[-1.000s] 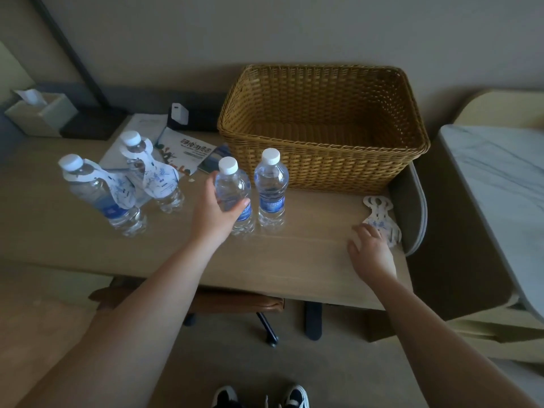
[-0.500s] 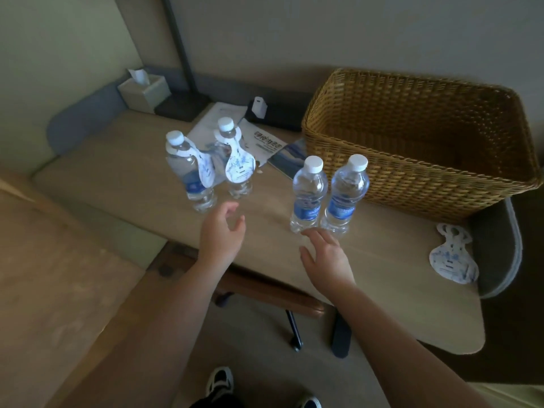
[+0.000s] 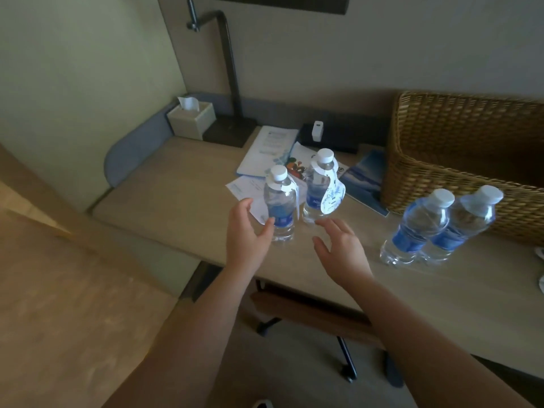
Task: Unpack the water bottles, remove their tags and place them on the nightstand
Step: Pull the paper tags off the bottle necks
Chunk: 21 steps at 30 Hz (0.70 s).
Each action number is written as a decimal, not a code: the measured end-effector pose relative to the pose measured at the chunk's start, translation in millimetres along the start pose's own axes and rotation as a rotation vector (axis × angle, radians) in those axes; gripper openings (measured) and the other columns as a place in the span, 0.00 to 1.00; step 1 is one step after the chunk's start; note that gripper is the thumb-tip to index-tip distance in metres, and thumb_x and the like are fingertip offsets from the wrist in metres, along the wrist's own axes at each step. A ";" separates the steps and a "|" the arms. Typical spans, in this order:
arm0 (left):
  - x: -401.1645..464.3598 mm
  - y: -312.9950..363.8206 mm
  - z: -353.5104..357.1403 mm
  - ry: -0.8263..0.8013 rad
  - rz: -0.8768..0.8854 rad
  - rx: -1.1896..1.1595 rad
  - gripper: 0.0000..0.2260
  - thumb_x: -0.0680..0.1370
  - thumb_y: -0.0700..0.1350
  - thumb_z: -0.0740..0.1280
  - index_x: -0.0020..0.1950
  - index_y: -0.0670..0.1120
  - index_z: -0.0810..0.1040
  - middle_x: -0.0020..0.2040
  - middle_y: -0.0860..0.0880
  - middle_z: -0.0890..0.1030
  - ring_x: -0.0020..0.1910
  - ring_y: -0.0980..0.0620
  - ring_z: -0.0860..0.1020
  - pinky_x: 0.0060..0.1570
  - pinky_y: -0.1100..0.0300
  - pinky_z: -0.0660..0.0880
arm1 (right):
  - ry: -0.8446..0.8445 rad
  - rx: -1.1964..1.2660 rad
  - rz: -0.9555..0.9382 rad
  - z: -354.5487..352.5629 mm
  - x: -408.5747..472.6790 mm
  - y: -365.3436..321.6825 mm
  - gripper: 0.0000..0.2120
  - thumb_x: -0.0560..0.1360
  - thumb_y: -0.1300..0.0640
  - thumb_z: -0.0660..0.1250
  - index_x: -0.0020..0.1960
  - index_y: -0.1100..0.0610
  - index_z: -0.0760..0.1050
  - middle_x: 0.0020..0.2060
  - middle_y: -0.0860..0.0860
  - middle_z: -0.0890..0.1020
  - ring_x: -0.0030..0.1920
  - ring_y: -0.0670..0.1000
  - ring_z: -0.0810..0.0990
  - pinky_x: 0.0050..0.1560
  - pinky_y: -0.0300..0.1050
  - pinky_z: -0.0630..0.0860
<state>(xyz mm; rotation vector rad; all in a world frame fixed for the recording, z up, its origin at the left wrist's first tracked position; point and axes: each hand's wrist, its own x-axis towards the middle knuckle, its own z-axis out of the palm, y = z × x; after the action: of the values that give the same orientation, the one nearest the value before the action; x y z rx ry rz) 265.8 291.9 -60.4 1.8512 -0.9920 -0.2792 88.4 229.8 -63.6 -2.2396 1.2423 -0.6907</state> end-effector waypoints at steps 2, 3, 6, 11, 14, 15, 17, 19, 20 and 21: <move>16.2 3.2 0.1 -0.098 -0.001 -0.066 0.29 0.73 0.50 0.74 0.70 0.48 0.66 0.61 0.57 0.69 0.59 0.62 0.68 0.50 0.77 0.64 | 0.031 0.005 0.017 4.9 9.8 -11.2 0.17 0.75 0.59 0.67 0.64 0.57 0.74 0.61 0.53 0.76 0.61 0.56 0.74 0.58 0.45 0.71; 23.2 5.9 2.1 -0.150 0.000 -0.097 0.30 0.72 0.51 0.74 0.71 0.49 0.65 0.62 0.58 0.68 0.60 0.62 0.68 0.51 0.76 0.64 | 0.045 -0.003 0.027 6.0 14.1 -14.9 0.18 0.75 0.59 0.67 0.65 0.58 0.74 0.62 0.53 0.76 0.61 0.55 0.74 0.58 0.45 0.71; 36.8 12.9 13.2 -0.262 0.002 -0.178 0.33 0.70 0.54 0.76 0.70 0.52 0.65 0.65 0.57 0.71 0.61 0.62 0.69 0.50 0.74 0.66 | 0.075 -0.034 0.059 6.3 24.5 -19.4 0.18 0.75 0.58 0.67 0.65 0.57 0.73 0.63 0.53 0.75 0.62 0.55 0.74 0.57 0.43 0.69; 50.3 13.0 27.0 -0.220 0.007 -0.211 0.32 0.68 0.54 0.77 0.68 0.50 0.68 0.63 0.53 0.75 0.61 0.56 0.73 0.57 0.62 0.72 | 0.094 -0.057 0.062 5.1 34.5 -20.5 0.19 0.75 0.57 0.67 0.66 0.57 0.73 0.63 0.52 0.75 0.62 0.54 0.74 0.55 0.42 0.70; 57.7 7.2 25.4 -0.235 0.024 -0.208 0.29 0.69 0.54 0.77 0.65 0.51 0.70 0.61 0.54 0.77 0.60 0.56 0.75 0.53 0.64 0.73 | 0.102 -0.060 0.041 5.2 36.7 -19.4 0.19 0.75 0.56 0.67 0.66 0.56 0.73 0.63 0.51 0.75 0.61 0.52 0.74 0.55 0.39 0.68; 60.6 5.3 23.2 -0.268 0.026 -0.212 0.28 0.69 0.54 0.77 0.65 0.53 0.70 0.61 0.55 0.77 0.60 0.56 0.75 0.51 0.67 0.72 | 0.103 -0.055 0.039 5.4 37.3 -19.2 0.19 0.75 0.56 0.67 0.66 0.56 0.72 0.63 0.51 0.74 0.61 0.52 0.74 0.55 0.39 0.68; 66.2 1.8 18.2 -0.367 0.024 -0.215 0.28 0.68 0.54 0.77 0.64 0.56 0.70 0.62 0.57 0.77 0.61 0.55 0.75 0.53 0.64 0.74 | 0.097 -0.031 0.044 5.7 37.8 -18.7 0.21 0.75 0.54 0.68 0.67 0.55 0.71 0.64 0.51 0.74 0.62 0.51 0.74 0.55 0.39 0.68; 69.0 -0.7 13.8 -0.468 0.024 -0.230 0.28 0.67 0.54 0.77 0.64 0.57 0.70 0.63 0.57 0.77 0.62 0.54 0.75 0.58 0.52 0.76 | 0.084 0.010 0.036 6.5 37.2 -18.1 0.23 0.75 0.53 0.69 0.68 0.54 0.70 0.64 0.50 0.74 0.61 0.51 0.74 0.55 0.39 0.69; 68.7 -1.9 12.4 -0.503 0.028 -0.244 0.28 0.67 0.54 0.78 0.64 0.57 0.71 0.63 0.56 0.77 0.63 0.53 0.75 0.59 0.48 0.76 | 0.076 0.025 0.031 7.0 36.5 -17.6 0.24 0.74 0.52 0.70 0.68 0.54 0.70 0.64 0.50 0.74 0.61 0.51 0.74 0.56 0.39 0.69; 67.0 -3.1 11.6 -0.525 0.031 -0.257 0.28 0.67 0.54 0.78 0.64 0.57 0.71 0.62 0.56 0.77 0.63 0.53 0.75 0.59 0.46 0.76 | 0.064 0.039 0.032 7.6 35.3 -16.7 0.26 0.73 0.51 0.71 0.68 0.54 0.70 0.64 0.49 0.74 0.61 0.49 0.74 0.56 0.39 0.68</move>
<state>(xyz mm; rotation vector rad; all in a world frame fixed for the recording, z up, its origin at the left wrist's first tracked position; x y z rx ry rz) 303.6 235.7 -53.7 1.5538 -1.2655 -0.8645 119.9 208.3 -52.1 -2.1766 1.2809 -0.7740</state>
